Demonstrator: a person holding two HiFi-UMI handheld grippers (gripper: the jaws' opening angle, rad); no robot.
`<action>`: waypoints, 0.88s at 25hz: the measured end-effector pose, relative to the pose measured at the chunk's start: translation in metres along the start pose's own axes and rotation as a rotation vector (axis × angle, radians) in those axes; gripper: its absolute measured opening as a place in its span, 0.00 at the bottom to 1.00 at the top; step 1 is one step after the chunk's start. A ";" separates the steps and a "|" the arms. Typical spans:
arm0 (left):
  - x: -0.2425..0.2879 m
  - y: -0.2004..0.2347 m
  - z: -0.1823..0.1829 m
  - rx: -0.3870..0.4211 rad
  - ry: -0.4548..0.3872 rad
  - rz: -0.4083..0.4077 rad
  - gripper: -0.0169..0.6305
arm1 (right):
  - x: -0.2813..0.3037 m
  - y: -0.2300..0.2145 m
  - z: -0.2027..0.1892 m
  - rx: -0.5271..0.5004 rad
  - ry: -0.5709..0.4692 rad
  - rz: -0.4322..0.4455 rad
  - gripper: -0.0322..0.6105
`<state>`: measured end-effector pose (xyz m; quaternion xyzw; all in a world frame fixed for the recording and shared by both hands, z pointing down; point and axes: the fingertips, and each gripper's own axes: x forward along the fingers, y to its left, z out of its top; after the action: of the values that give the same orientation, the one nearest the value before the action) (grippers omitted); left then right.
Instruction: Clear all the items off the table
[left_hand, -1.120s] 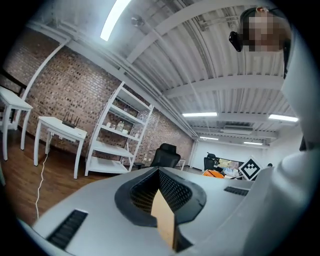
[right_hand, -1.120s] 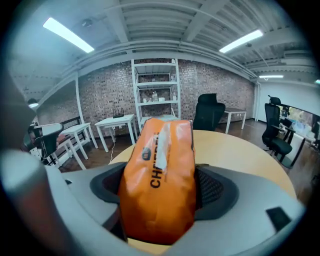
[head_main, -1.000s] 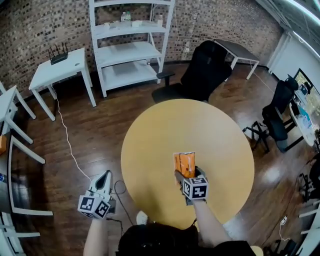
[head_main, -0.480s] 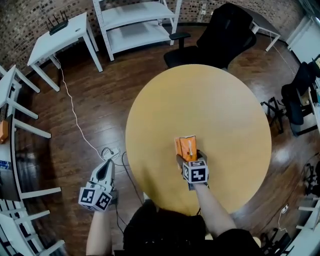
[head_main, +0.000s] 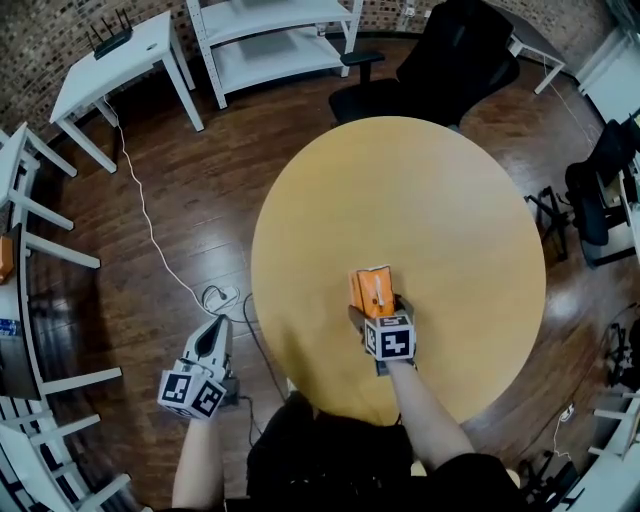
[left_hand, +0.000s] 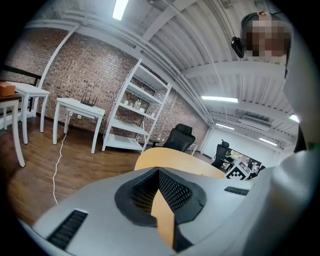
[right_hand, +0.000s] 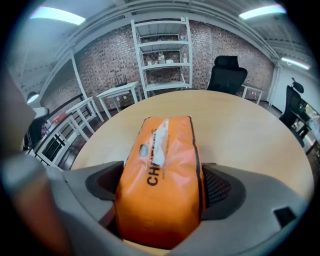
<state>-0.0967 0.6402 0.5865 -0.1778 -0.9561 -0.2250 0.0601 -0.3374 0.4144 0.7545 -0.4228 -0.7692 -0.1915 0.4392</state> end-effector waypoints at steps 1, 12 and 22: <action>0.003 -0.002 0.001 0.002 -0.003 -0.017 0.01 | 0.000 -0.001 0.000 0.000 0.006 0.004 0.80; 0.019 -0.031 0.058 0.054 -0.135 -0.144 0.01 | -0.091 -0.032 0.039 0.148 -0.276 -0.040 0.64; 0.033 -0.109 0.093 0.144 -0.215 -0.300 0.01 | -0.248 -0.108 0.071 0.263 -0.765 -0.186 0.05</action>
<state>-0.1709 0.6012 0.4654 -0.0515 -0.9864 -0.1422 -0.0639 -0.3987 0.2813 0.5169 -0.3325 -0.9298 0.0403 0.1527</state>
